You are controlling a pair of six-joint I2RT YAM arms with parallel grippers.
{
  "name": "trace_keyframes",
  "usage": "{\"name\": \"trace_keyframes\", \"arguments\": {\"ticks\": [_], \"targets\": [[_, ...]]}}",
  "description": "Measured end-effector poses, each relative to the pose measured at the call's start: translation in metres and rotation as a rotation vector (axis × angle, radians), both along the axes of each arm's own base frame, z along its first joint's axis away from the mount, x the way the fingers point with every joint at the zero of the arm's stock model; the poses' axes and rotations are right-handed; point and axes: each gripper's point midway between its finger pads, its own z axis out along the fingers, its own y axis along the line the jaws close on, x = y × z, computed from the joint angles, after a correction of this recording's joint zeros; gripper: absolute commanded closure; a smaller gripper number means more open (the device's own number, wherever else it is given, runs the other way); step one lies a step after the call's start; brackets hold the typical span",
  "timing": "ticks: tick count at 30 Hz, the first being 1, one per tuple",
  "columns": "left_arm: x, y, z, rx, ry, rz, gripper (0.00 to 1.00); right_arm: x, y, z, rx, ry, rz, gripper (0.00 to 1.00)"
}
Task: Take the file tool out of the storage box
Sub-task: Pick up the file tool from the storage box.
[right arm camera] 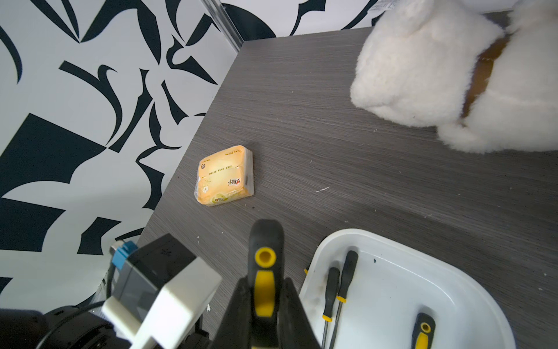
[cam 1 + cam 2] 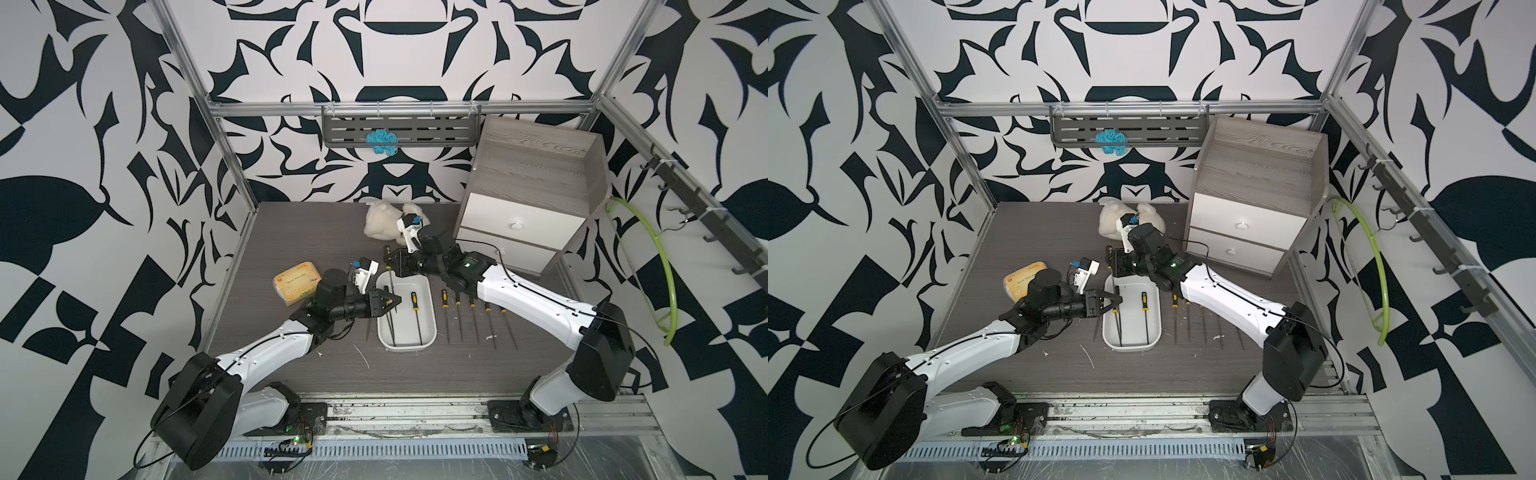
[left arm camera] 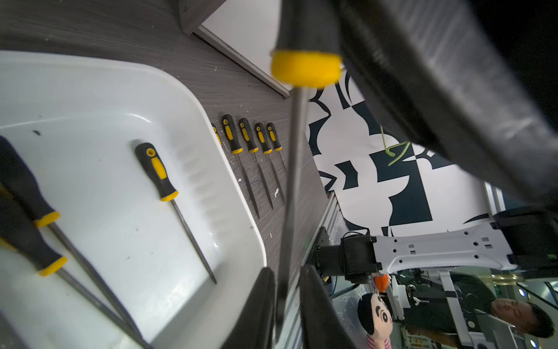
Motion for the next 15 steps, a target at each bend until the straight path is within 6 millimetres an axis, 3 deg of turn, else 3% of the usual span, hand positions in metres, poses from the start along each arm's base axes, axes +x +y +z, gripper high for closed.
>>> {"name": "trace_keyframes", "arguments": {"ticks": [4, 8, 12, 15], "targets": [[-0.001, -0.002, 0.002, -0.003, -0.007, -0.008, 1.0, 0.0, -0.001, -0.001, -0.004, 0.001, -0.003, 1.0], [-0.002, 0.0, -0.001, 0.01, 0.0, -0.007, 1.0, 0.0, -0.001, -0.005, -0.004, 0.003, -0.005, 0.8], [-0.004, 0.008, -0.004, 0.076, 0.009, 0.024, 1.0, -0.002, -0.003, -0.008, -0.015, 0.013, 0.007, 0.73], [0.001, 0.025, -0.003, 0.195, 0.012, 0.106, 1.0, -0.005, -0.008, -0.005, -0.027, 0.006, 0.014, 0.72]]}}
